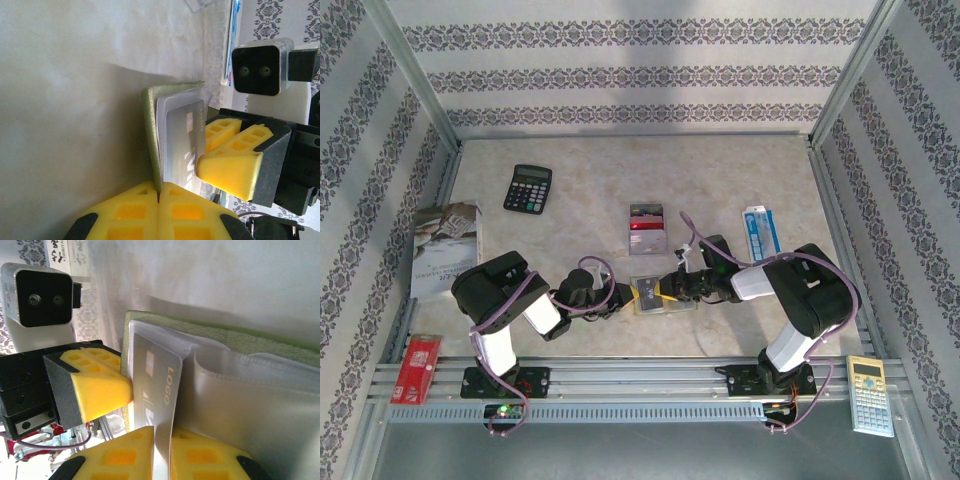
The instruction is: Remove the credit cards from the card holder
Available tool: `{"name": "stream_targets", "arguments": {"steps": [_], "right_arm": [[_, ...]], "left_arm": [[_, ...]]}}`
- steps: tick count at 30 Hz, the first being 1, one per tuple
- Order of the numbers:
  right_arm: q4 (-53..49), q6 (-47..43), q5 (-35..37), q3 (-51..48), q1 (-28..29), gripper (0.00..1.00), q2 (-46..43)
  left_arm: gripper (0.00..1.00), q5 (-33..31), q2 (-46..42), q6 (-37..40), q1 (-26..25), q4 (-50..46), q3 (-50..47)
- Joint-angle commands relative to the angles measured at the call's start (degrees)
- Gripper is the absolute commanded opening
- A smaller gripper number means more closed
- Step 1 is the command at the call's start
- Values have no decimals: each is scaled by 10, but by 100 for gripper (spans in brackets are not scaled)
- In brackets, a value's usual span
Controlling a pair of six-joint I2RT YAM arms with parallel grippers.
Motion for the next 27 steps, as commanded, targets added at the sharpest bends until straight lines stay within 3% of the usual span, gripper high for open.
{"name": "stream_targets", "arguments": {"steps": [1,27], "right_arm": [[23,-4,-44,-9,-2,16,-10],[51,2,-82,-40,-35,18,-28]], "left_arm": [[0,-7,21,14,5,-40,0],[0,-5,25,14,6,-37,-2]]}}
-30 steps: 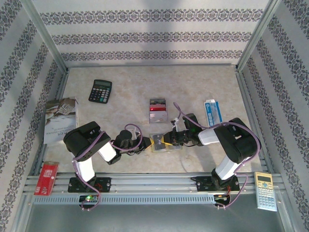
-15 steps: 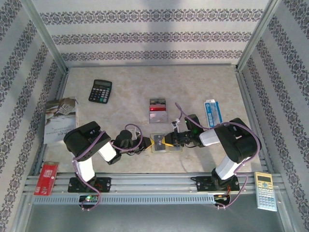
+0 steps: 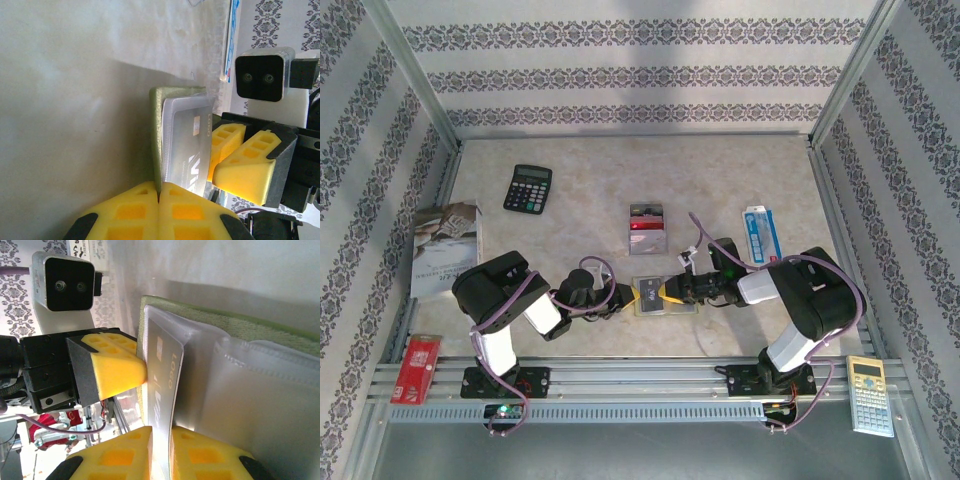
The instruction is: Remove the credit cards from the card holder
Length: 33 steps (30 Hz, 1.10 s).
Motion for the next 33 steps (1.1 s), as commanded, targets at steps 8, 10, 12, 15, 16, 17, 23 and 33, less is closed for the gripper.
{"name": "stream_targets", "arguments": {"steps": [8,10,12,15,16,17,23,33], "right_arm": [[26,3,-25,-4,2,20,-7],[25,3,-21,-2,7,21,-7],[28,5,-17,1,15,21,-3],[46,18,-15,8,29,21,7],[60,26,-14,10,33,21,11],[74,35,-13,11,35,21,15],[103,58,-11,29,56,22,34],[126,62,-35,-11,22,18,8]], "left_arm": [[0,-10,25,14,6,-36,-1],[0,-8,26,15,6,-38,2],[0,-5,26,16,6,-40,5],[0,-3,25,17,6,-42,6],[0,-4,24,16,6,-42,6],[0,-4,24,16,6,-43,6],[0,-3,20,19,6,-46,7],[0,-17,13,17,6,-51,-2]]}}
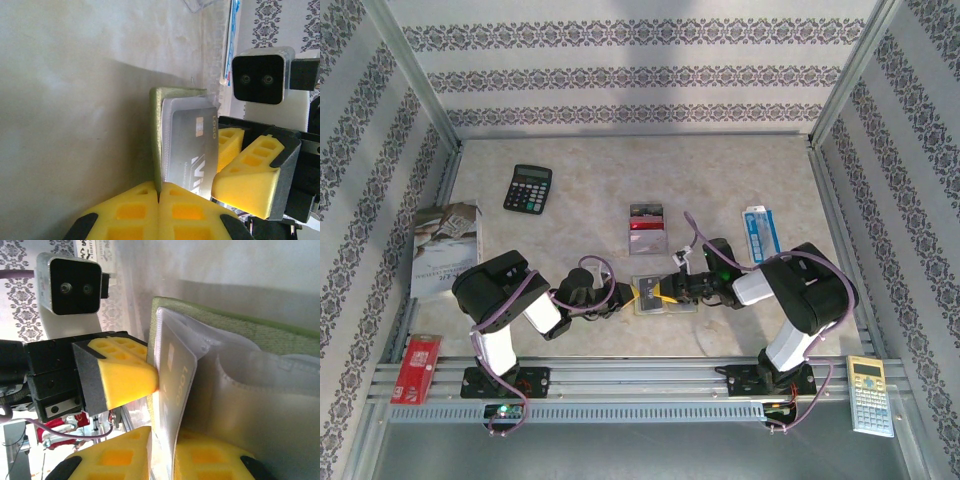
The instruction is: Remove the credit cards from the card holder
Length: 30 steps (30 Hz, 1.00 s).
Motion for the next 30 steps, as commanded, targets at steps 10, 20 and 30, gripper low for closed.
{"name": "stream_targets", "arguments": {"steps": [10,20,30], "right_arm": [[75,13,-58,-21,-10,18,-19],[64,-11,-51,-52,-35,15,-1],[51,-21,-37,-44,-29,14,24]], "left_arm": [[0,-16,12,16,5,-50,-6],[0,-14,8,19,5,-52,-7],[27,2,-35,36,5,-72,11]]}}
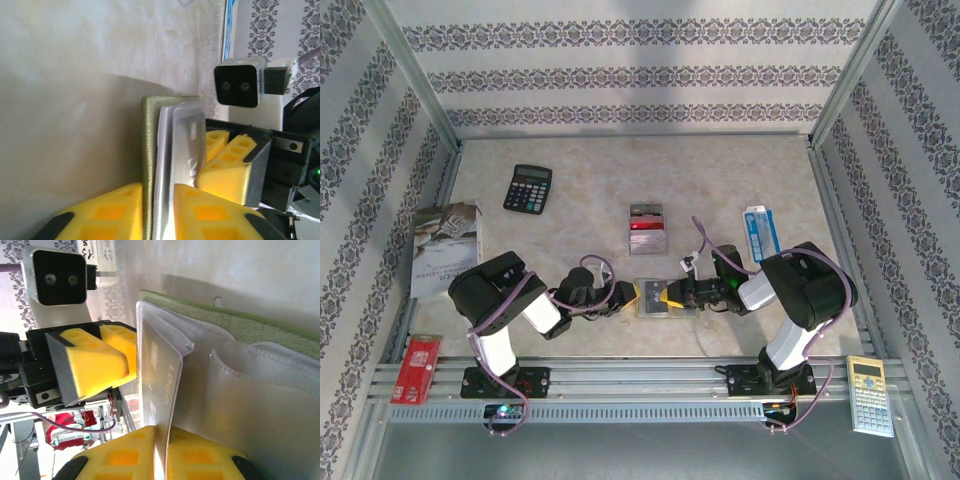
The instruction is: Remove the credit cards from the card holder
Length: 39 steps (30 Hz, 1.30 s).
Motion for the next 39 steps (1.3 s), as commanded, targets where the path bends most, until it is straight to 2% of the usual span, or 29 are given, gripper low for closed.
{"name": "stream_targets", "arguments": {"steps": [1,7,17,28,39], "right_arm": [[3,-17,-9,0,3,14,8],[4,-18,-8,1,6,14,11],[8,-15,-8,3,11,14,13],[12,-15,-6,7,14,14,22],[12,-14,-5,10,17,14,23]], "left_arm": [[28,-5,-24,28,5,-63,11],[30,10,-49,48,3,-125,41],[25,18,-17,39,-3,-102,53],[26,21,-6,45,-8,-114,66],[10,17,-16,57,-9,-148,73]]}}
